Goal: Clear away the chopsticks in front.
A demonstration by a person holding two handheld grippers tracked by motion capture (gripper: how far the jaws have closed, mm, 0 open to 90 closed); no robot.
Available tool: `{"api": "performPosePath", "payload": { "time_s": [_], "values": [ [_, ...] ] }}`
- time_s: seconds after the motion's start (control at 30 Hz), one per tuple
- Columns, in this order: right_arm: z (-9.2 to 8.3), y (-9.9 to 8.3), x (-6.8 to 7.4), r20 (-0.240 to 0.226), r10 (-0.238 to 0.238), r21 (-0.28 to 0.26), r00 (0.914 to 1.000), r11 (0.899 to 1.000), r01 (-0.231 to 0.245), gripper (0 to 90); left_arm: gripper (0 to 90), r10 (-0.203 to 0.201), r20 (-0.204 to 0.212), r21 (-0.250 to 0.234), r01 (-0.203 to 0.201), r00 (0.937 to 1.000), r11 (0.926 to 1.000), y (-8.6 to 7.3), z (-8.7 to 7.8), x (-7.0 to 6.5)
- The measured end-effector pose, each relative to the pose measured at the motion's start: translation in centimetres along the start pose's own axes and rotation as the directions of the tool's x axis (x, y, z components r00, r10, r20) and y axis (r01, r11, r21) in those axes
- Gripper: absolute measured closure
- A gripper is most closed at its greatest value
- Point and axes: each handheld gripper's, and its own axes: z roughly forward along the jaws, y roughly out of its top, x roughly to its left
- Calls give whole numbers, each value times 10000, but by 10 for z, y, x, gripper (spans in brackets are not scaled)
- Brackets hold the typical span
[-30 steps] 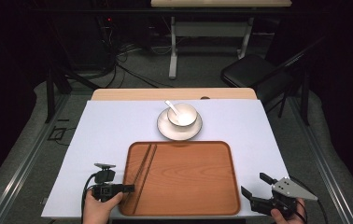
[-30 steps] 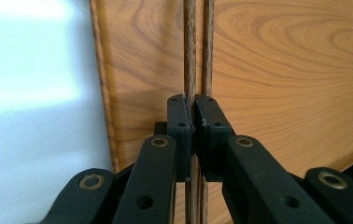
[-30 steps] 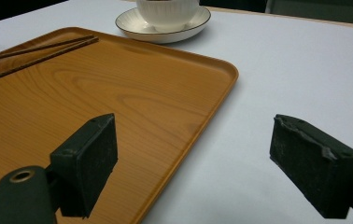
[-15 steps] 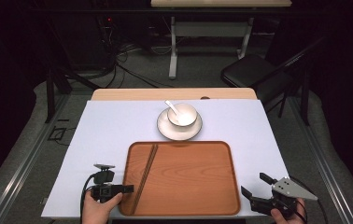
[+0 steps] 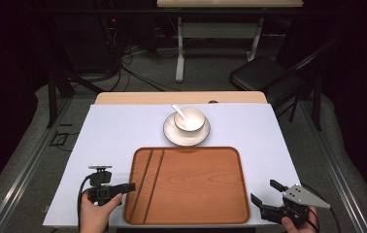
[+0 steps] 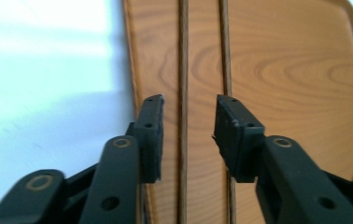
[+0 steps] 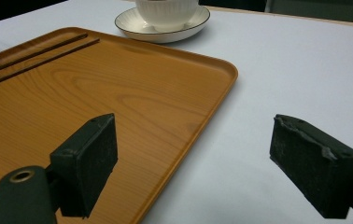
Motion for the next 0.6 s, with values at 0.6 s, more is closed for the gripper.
{"api": "performPosePath", "payload": {
  "time_s": [0.6],
  "values": [
    [1, 0, 1, 87, 31, 26, 10000, 10000, -31, 147, 451, 612, -1014, -1750, -783, 9930, 9814, 17, 2, 26]
  ]
}}
